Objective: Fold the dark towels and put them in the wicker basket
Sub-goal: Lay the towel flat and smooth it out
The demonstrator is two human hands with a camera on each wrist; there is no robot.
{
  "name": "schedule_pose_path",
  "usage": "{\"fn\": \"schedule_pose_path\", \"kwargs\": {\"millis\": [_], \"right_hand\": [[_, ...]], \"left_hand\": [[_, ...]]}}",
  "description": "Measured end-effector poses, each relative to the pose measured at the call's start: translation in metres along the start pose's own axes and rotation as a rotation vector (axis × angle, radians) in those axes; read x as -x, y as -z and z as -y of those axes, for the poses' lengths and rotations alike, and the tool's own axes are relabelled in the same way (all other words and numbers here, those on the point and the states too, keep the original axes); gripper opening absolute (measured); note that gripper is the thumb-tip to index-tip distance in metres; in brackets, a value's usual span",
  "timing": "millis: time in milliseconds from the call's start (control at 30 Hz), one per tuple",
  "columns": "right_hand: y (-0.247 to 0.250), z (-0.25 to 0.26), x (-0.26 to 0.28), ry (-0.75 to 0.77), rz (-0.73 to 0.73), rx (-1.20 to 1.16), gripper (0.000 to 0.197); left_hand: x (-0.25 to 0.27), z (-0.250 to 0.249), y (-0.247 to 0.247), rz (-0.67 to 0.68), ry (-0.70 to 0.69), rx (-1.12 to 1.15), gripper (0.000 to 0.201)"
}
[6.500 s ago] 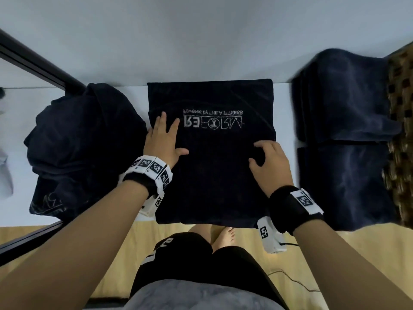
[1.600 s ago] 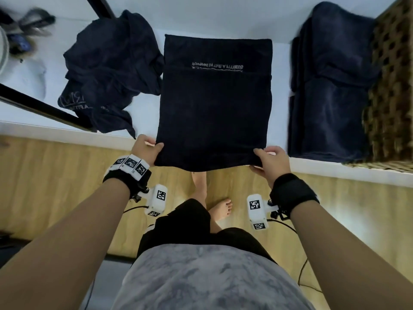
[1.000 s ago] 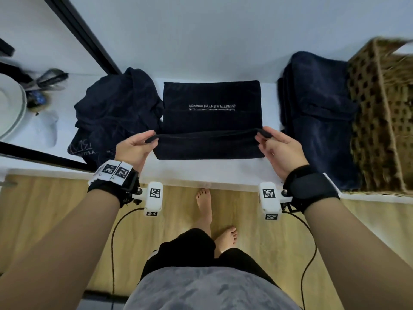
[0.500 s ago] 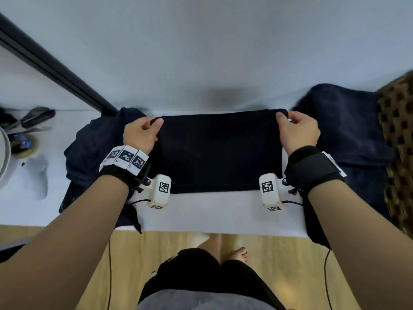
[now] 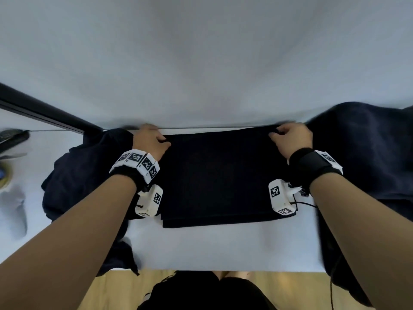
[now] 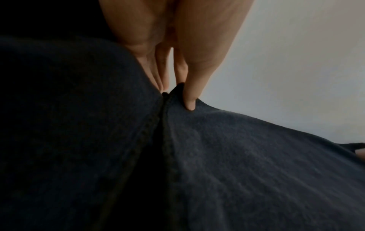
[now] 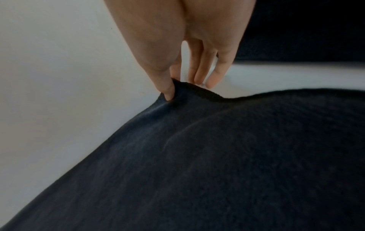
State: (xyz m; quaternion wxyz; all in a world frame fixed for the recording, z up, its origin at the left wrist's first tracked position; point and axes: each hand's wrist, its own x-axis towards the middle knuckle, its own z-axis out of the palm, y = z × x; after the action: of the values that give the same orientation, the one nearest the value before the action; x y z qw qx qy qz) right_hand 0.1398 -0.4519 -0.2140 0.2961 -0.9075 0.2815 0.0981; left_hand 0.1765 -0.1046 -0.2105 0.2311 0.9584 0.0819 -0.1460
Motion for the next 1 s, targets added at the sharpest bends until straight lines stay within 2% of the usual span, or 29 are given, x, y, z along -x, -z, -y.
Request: {"fn": "schedule_pose_path", "kwargs": {"millis": [133, 333, 500, 800, 1000], "right_hand": [[-0.002, 0.005, -0.001, 0.006, 0.028, 0.038, 0.022], [0.003, 0.007, 0.016, -0.071, 0.032, -0.006, 0.017], [0.023, 0.002, 0.039, -0.088, -0.035, -0.058, 0.024], [0.082, 0.002, 0.116, -0.038, -0.223, -0.288, 0.013], [0.137, 0.011, 0.173, 0.079, -0.372, -0.425, 0.011]], "left_hand": [[0.001, -0.002, -0.001, 0.032, -0.028, -0.009, 0.014], [0.017, -0.006, 0.005, 0.095, -0.047, -0.073, 0.007], [0.038, -0.003, 0.015, -0.012, -0.033, -0.013, 0.017], [0.113, -0.008, 0.066, -0.18, -0.076, 0.192, 0.011], [0.173, -0.029, 0.119, -0.348, -0.087, 0.375, 0.015]]}}
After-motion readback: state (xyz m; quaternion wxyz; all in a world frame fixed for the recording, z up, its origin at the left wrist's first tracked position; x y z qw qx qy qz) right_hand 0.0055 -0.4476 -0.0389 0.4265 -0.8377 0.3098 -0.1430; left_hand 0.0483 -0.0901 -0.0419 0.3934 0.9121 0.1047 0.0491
